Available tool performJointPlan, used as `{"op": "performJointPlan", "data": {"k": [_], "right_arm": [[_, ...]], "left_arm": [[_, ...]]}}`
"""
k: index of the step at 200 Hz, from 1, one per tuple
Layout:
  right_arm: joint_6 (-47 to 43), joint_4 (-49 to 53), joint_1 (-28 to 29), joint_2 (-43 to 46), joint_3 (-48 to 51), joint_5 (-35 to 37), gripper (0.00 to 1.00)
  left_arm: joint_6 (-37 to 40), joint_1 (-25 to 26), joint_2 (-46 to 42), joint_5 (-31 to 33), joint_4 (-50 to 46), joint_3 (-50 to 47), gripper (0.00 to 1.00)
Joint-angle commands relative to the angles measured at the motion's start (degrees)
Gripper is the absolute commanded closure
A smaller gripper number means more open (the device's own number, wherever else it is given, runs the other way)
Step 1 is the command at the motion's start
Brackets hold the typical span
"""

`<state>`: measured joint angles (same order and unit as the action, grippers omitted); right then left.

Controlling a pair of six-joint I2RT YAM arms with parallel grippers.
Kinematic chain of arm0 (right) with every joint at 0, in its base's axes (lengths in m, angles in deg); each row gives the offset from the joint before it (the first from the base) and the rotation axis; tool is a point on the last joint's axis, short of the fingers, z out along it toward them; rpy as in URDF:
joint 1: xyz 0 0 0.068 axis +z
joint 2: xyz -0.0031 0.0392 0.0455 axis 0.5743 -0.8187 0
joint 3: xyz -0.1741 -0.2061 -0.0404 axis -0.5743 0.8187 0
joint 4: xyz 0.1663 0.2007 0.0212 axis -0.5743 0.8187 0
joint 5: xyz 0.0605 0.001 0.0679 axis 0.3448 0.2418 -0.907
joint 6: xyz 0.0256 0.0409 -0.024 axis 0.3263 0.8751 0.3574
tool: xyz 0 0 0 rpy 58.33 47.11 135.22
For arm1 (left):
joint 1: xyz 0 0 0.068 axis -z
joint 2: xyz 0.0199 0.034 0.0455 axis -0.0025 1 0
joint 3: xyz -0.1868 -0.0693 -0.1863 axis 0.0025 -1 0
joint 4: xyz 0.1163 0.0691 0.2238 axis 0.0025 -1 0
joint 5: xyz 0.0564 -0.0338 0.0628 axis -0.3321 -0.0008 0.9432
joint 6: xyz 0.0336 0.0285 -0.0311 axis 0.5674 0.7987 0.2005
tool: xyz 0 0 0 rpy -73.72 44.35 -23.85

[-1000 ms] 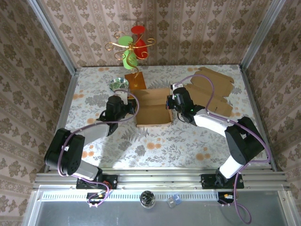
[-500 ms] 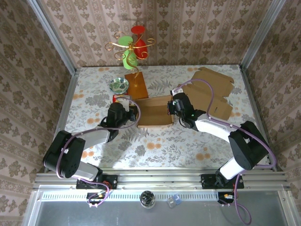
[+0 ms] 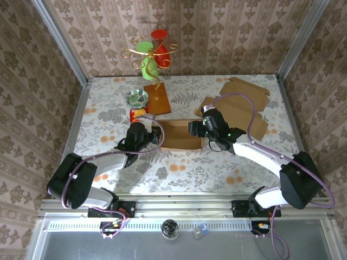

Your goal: Fold the paper box

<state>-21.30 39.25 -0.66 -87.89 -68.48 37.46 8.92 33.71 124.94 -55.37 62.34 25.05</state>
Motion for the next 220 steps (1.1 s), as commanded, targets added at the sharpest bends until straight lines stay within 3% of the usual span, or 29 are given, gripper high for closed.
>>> {"op": "performJointPlan", "data": {"k": [1,35,101,133,165,188,220], "right_arm": [[6.7,6.2,0.3,4.9,-0.8,-4.7,0.19],[12.0,13.5,0.0,8.9,-3.3,-8.4,0.04],[21.8,23.5,-6.7,12.8,-9.0,-20.4,0.02],[27.2,23.9,-14.8,13.0,-10.7,-26.9,0.06],[29.6,29.7,-21.2,5.8,-13.5,-34.8,0.21],[30.2,32.2,-23.0,-0.2,-15.1,-39.8,0.30],[31.6,31.2,-23.1,-6.9,-15.4,-42.6,0.32]], "left_arm": [[1.3,0.8,-1.0,1.6,-3.9,0.6,1.00],[2.0,1.2,-1.4,2.1,-4.8,1.2,1.00],[2.7,1.4,-2.1,2.1,-6.2,2.0,1.00],[2.7,1.6,-2.0,2.0,-6.3,2.0,1.00],[2.7,1.8,-2.0,2.2,-6.3,2.1,1.00],[2.7,1.8,-1.8,2.2,-6.2,2.3,1.00],[2.7,1.9,-1.8,2.4,-6.1,2.6,1.00]]}}
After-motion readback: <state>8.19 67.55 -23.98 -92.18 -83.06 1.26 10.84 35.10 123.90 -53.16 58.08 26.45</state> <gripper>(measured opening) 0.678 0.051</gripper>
